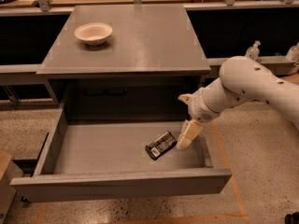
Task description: Pick rxbar chocolate from top drawer and place on counter
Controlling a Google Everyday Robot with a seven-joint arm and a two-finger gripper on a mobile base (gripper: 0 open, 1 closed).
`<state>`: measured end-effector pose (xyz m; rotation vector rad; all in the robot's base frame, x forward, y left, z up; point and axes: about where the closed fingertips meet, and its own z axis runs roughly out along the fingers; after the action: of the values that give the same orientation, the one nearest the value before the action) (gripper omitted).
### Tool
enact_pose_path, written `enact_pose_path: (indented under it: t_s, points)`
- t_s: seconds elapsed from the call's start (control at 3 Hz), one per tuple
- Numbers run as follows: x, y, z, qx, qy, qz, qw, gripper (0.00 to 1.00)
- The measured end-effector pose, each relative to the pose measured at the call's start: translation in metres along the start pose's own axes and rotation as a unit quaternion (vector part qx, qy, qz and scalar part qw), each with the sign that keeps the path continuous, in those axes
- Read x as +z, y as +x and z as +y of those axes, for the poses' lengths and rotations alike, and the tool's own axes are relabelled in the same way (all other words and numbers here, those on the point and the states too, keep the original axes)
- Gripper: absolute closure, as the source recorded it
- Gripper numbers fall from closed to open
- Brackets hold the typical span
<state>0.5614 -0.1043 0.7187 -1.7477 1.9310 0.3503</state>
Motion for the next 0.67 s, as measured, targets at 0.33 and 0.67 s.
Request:
enact_pose_path:
  t_s: [0.33, 0.67]
  points:
    - [0.025, 0.000, 0.002, 0.004, -0.016, -0.026, 0.9995, 0.00]
    - [0.055, -0.002, 0.002, 0.002, -0.038, -0.040, 0.9985, 0.00]
